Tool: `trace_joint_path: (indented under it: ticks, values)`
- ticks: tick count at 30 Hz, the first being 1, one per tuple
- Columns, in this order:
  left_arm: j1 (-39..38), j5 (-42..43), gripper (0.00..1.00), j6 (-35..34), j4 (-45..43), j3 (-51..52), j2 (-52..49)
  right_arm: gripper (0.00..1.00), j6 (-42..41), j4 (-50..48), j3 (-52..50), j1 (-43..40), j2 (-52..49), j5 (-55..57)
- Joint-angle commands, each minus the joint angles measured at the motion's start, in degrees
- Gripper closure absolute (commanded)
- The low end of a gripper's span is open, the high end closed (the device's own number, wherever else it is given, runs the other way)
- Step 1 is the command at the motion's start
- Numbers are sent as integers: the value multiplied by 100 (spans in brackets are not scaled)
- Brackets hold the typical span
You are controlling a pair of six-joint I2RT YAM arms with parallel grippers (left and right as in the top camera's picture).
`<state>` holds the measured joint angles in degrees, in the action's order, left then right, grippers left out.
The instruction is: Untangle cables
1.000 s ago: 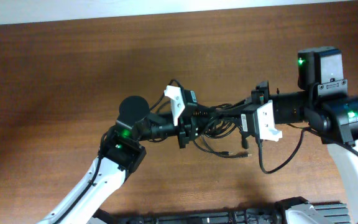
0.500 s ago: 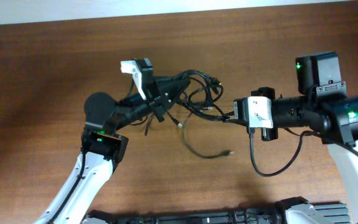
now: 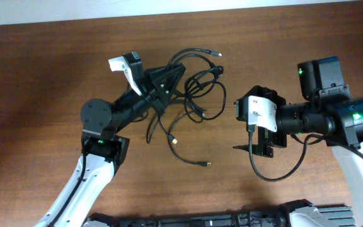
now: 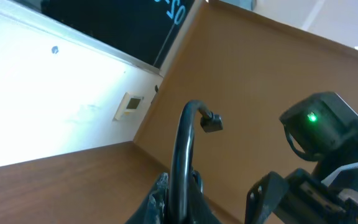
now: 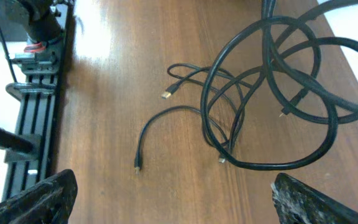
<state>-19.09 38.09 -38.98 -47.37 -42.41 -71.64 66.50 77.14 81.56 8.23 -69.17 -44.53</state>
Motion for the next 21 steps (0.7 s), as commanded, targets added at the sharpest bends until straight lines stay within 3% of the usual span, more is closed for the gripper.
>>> trace_joint_path:
  ticks: [1, 4, 8, 12, 19, 21]
  values:
    - [39, -765, 100, -686, -59, -66, 52, 1, -2376, -546, 37, 0, 20, -76]
    - [35, -846, 100, -1091, -61, -103, 120, 1, -4784, -1412, 37, 0, -81, -87]
    - [37, -1005, 100, -1285, -52, -103, 509, 2, -5805, -1915, 37, 7, -577, -616]
    - [37, -1276, 100, -1287, 22, -103, 695, 1, -5449, -2096, 37, 245, -824, -1117]
    - [42, -2531, 100, -1547, 846, -103, 695, 1, -5176, -3375, 37, 1840, -824, 2076]
    - [39, -2529, 100, -1803, 846, -103, 695, 1, -5235, -3589, 37, 2094, -844, 3244]
